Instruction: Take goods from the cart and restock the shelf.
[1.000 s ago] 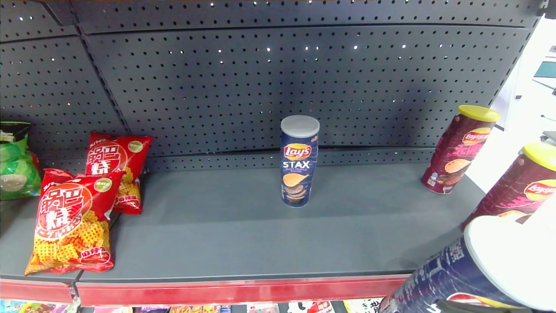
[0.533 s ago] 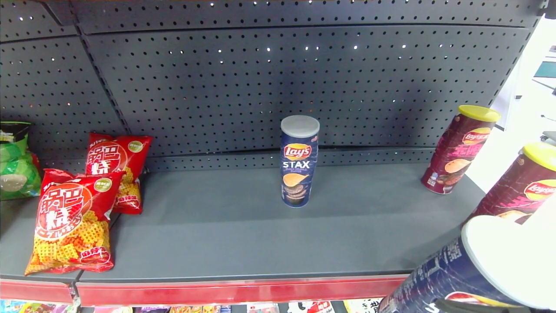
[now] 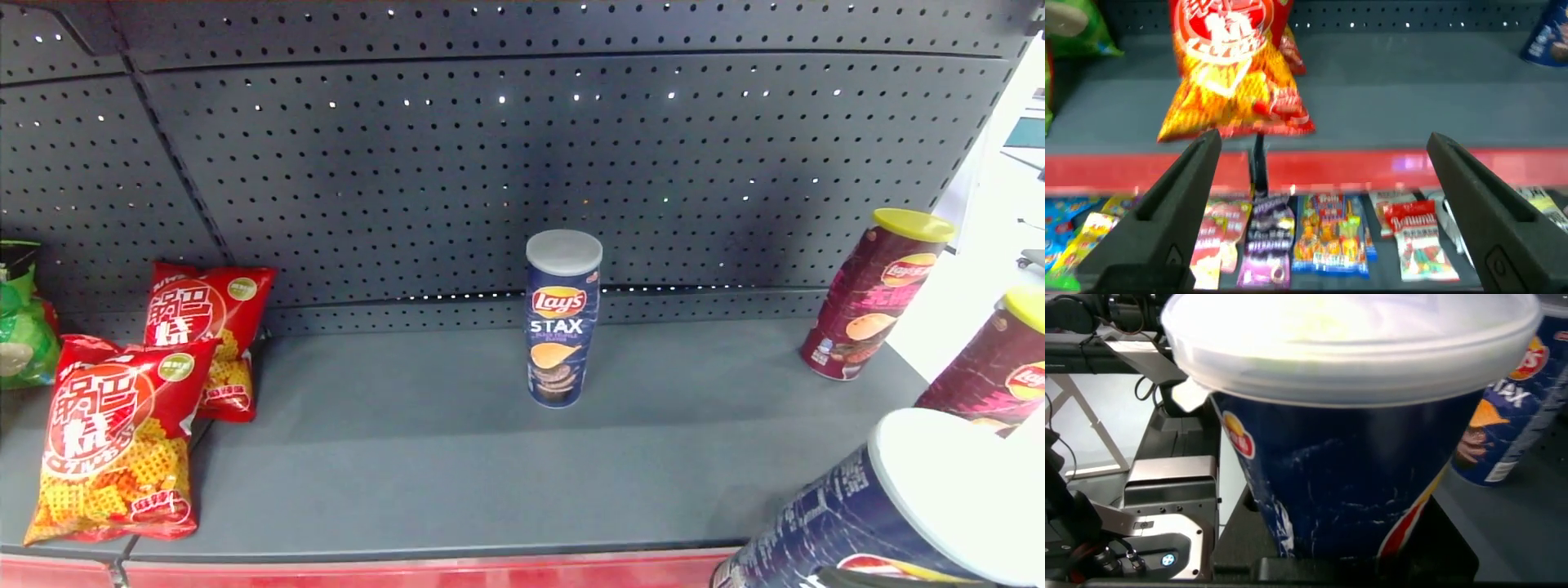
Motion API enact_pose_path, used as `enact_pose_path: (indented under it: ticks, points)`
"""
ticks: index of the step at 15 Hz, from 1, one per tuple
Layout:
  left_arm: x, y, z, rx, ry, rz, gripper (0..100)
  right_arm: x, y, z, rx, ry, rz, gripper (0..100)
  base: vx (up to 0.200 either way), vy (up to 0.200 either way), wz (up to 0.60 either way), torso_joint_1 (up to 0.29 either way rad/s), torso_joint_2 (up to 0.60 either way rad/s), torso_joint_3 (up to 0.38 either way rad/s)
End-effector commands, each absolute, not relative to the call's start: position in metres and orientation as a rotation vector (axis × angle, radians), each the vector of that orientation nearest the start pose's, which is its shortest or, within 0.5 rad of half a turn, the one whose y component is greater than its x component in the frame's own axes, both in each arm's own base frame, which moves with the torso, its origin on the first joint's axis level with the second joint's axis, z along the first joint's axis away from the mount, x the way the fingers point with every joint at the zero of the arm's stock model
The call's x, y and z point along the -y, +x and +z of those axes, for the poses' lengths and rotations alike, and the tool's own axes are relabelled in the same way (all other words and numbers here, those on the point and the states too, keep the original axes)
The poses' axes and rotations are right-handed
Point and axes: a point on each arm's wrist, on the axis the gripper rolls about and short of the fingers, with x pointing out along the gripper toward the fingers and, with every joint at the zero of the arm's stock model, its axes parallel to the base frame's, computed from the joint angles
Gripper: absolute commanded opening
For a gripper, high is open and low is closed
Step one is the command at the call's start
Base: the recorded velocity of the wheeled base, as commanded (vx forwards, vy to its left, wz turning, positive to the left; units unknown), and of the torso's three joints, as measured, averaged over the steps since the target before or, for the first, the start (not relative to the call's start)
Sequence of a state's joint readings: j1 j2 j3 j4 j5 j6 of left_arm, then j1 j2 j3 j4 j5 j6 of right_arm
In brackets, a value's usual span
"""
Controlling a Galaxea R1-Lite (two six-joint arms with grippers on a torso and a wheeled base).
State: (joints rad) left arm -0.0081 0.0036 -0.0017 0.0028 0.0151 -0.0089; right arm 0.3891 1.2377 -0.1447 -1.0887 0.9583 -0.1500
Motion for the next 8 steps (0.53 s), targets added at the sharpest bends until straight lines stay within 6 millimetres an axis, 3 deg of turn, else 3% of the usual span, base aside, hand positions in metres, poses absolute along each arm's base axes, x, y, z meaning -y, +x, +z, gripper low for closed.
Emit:
enact_pose_path:
  ticks: [1, 8]
  points:
    - [-0.0005, -0.0227, 0.0757, -0.005, -0.009, 0.008, 100, -0.0711, 0.1247, 0.1629, 0.098, -0.126, 1.347, 0, 0.0, 0.0, 0.0, 0.0, 0.0, 0.0]
    - [-0.0006, -0.0227, 0.0757, -0.005, -0.009, 0.006, 100, -0.0713, 0.125, 0.1615, 0.09, -0.123, 1.348, 0, 0.0, 0.0, 0.0, 0.0, 0.0, 0.0]
